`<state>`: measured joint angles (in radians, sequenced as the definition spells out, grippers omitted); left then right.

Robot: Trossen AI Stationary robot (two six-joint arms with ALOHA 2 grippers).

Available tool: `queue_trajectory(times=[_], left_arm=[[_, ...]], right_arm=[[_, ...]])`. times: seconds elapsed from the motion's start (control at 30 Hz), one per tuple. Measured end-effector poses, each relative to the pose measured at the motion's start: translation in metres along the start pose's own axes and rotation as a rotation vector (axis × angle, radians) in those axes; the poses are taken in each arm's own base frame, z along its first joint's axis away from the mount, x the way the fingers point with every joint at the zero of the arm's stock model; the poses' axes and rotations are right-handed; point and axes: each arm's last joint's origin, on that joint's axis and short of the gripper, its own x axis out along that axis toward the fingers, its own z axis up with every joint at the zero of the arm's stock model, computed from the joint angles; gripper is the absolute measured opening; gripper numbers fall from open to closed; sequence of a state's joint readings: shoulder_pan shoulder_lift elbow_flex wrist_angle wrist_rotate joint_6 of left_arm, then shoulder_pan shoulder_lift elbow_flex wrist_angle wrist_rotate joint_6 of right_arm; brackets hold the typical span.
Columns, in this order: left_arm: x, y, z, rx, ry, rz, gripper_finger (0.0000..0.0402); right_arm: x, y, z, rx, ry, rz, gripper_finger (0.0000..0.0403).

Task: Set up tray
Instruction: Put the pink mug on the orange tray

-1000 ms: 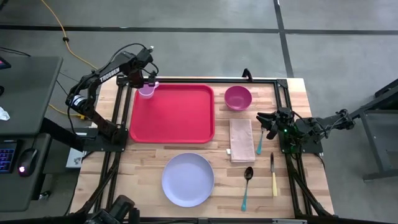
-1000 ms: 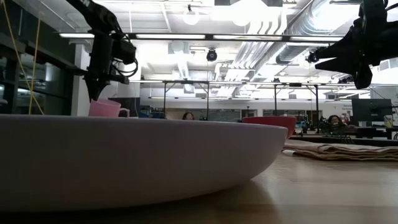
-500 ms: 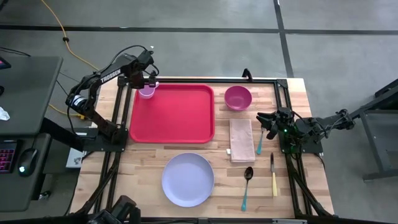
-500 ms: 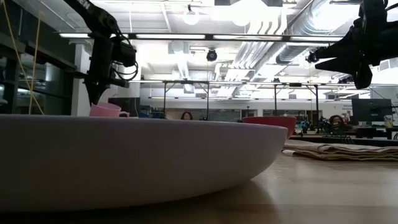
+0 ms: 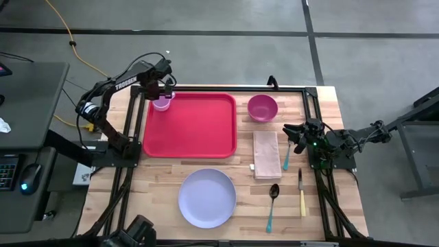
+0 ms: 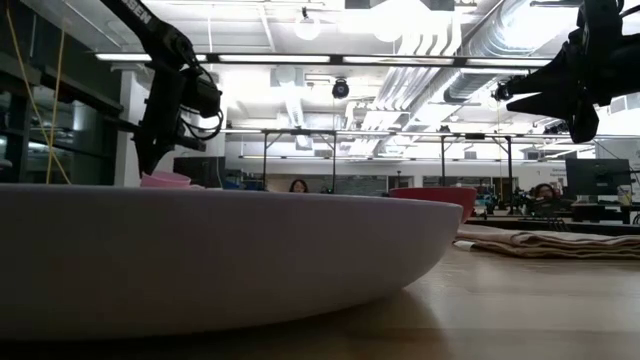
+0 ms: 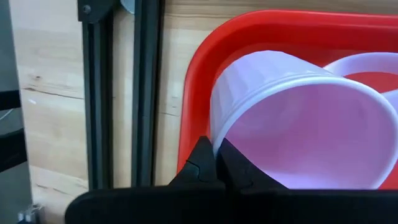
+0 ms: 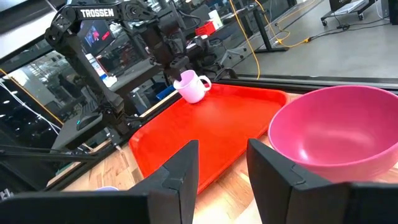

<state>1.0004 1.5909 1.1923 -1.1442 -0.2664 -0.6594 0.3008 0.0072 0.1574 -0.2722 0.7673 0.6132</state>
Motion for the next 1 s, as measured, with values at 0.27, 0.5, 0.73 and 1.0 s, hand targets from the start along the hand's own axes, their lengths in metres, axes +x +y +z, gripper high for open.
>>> queue_trajectory(times=[0.27,0.5,0.73,1.0], left_arm=[[0.0002,-0.0001,0.0000,-0.001,0.001,-0.001,0.0030],[0.0004,-0.0002,-0.0001,0.001,0.004,0.000,0.0040],[0.0006,-0.0003,-0.0002,0.002,0.009,-0.005,0.0044],[0.0011,-0.0003,-0.0009,0.014,0.019,-0.006,0.0085]], right_arm=[[0.0000,0.0000,0.0000,0.000,0.000,0.000,0.0113],[0.0000,0.0000,0.0000,0.000,0.000,0.000,0.0113],[0.0000,0.0000,0.0000,0.000,0.000,0.000,0.0113],[0.0000,0.0004,-0.0002,0.000,0.009,0.013,0.0113]])
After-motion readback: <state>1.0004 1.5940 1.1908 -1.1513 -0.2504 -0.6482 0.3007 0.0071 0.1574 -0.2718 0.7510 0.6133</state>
